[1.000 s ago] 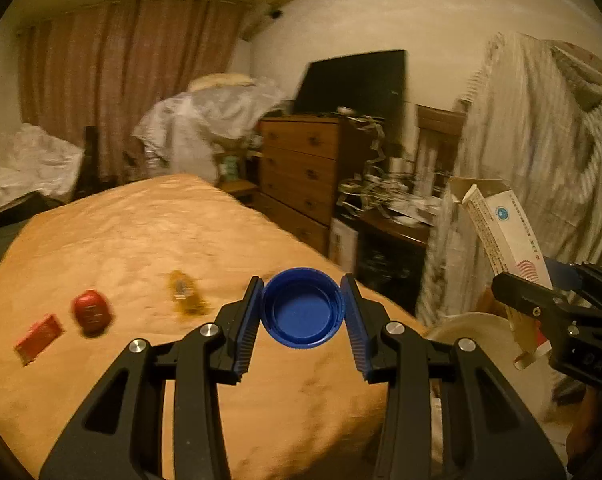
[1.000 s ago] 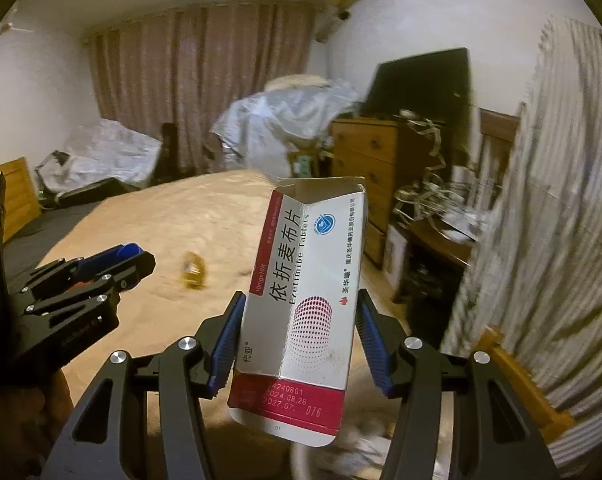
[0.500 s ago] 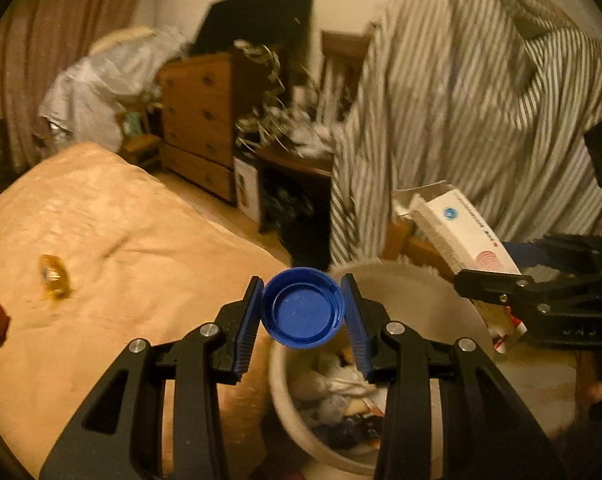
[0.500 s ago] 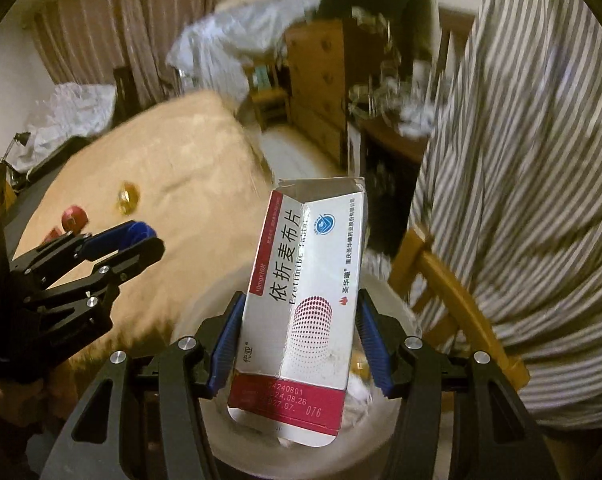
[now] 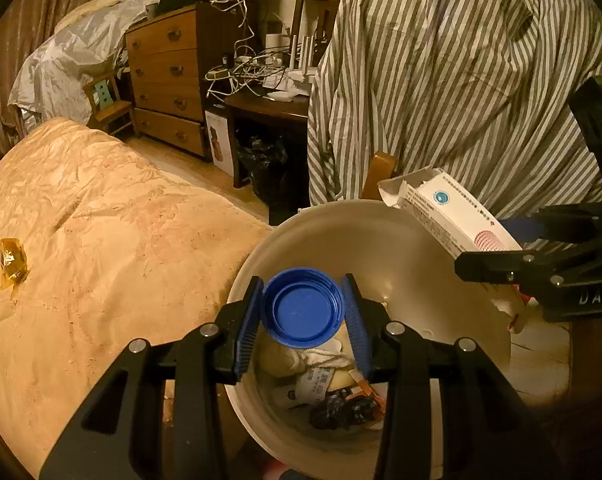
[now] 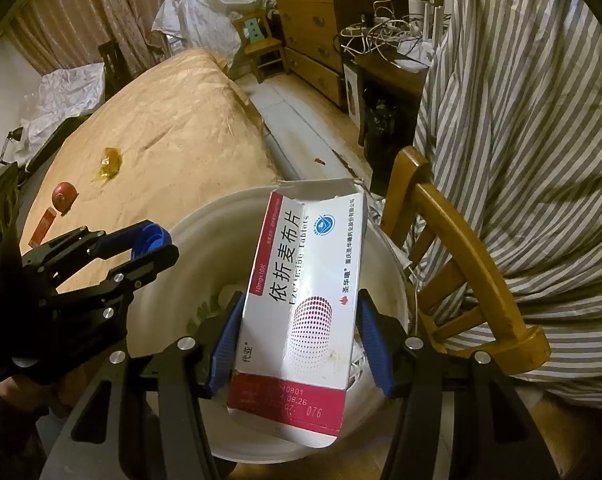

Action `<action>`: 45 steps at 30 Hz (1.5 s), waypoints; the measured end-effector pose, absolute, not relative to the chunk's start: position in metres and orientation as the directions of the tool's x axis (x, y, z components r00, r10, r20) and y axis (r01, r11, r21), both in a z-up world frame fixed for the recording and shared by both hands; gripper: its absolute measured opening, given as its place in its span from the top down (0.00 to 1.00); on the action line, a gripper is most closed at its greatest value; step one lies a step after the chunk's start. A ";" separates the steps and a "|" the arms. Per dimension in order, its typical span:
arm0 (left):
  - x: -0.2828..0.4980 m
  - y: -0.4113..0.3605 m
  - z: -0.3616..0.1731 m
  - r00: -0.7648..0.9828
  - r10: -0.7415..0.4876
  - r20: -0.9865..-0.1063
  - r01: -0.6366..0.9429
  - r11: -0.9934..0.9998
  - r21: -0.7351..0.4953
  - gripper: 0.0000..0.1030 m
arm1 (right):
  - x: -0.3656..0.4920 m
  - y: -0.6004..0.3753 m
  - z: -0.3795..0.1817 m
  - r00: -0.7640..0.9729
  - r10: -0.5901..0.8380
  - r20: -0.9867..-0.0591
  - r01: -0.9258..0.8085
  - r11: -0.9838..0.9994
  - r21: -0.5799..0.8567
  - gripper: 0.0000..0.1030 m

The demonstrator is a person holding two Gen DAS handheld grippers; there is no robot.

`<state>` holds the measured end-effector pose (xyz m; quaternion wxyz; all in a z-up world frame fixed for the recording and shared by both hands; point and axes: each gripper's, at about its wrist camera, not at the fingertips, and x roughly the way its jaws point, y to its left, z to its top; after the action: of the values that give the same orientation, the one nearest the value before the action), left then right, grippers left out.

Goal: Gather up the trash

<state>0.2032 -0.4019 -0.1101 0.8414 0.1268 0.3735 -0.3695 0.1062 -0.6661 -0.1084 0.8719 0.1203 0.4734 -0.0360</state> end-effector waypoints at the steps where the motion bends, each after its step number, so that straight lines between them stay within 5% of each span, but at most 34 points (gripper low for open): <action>1: 0.203 -0.402 -0.110 0.449 -0.527 -0.722 0.716 0.695 -0.062 0.63 | 0.107 -0.665 -0.108 0.549 0.054 -0.834 0.176 0.968 0.178 0.45; 7: 0.205 -0.403 -0.110 0.449 -0.526 -0.722 0.717 0.695 -0.059 0.63 | 0.108 -0.660 -0.111 0.550 0.059 -0.833 0.175 0.967 0.185 0.45; 9: 0.207 -0.402 -0.111 0.458 -0.517 -0.723 0.711 0.701 -0.051 0.52 | 0.107 -0.658 -0.110 0.555 0.063 -0.829 0.171 0.967 0.187 0.38; 11: 0.208 -0.400 -0.109 0.473 -0.511 -0.717 0.697 0.715 -0.050 0.24 | 0.104 -0.657 -0.108 0.571 0.059 -0.818 0.176 0.965 0.193 0.34; 15: 0.212 -0.390 -0.106 0.497 -0.501 -0.708 0.674 0.737 -0.049 0.14 | 0.094 -0.655 -0.096 0.615 0.057 -0.787 0.181 0.961 0.211 0.33; 18: 0.205 -0.383 -0.098 0.519 -0.507 -0.689 0.673 0.739 -0.037 0.06 | 0.081 -0.648 -0.083 0.665 0.063 -0.744 0.175 0.956 0.237 0.23; 33: 0.106 -0.269 -0.042 0.688 -0.565 -0.456 0.611 0.789 -0.057 0.05 | -0.082 -0.544 -0.041 0.891 -0.200 -0.407 0.232 0.972 0.031 0.05; 45: 0.018 -0.250 -0.048 0.672 -0.613 -0.415 0.665 0.746 -0.026 0.05 | -0.174 -0.513 -0.062 0.898 -0.231 -0.374 0.271 0.961 0.057 0.05</action>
<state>0.0183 -0.2502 -0.0480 0.9121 0.0639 0.2028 -0.3504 -0.1737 -0.5133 -0.0623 0.9728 0.0537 0.1849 -0.1289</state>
